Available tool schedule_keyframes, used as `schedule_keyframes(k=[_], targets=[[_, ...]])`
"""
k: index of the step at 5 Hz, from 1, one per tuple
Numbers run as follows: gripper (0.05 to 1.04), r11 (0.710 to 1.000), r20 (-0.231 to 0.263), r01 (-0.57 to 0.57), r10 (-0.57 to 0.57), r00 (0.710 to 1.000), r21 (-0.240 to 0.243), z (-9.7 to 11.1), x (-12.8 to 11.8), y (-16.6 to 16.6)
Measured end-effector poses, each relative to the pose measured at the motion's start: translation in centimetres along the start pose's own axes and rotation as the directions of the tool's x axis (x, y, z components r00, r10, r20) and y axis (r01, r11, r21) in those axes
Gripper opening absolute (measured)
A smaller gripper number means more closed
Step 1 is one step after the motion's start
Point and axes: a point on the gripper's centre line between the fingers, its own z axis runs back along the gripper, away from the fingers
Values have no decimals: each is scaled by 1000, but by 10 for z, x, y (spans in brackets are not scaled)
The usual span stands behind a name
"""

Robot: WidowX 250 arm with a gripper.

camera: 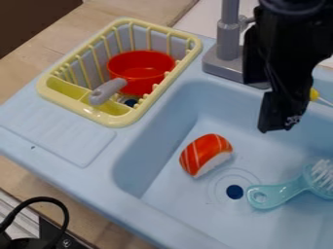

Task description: The yellow object was taken and transferred to the other side.

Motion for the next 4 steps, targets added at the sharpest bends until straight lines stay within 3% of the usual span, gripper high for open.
schedule_keyframes(k=[1,2,4], targets=[[993,988,-24,152,-152,988,30,-4,4,-3],[993,954,-51,288,-285,957,79,-13,11,-1],[993,903,-66,396,-390,918,168,-13,20,7]])
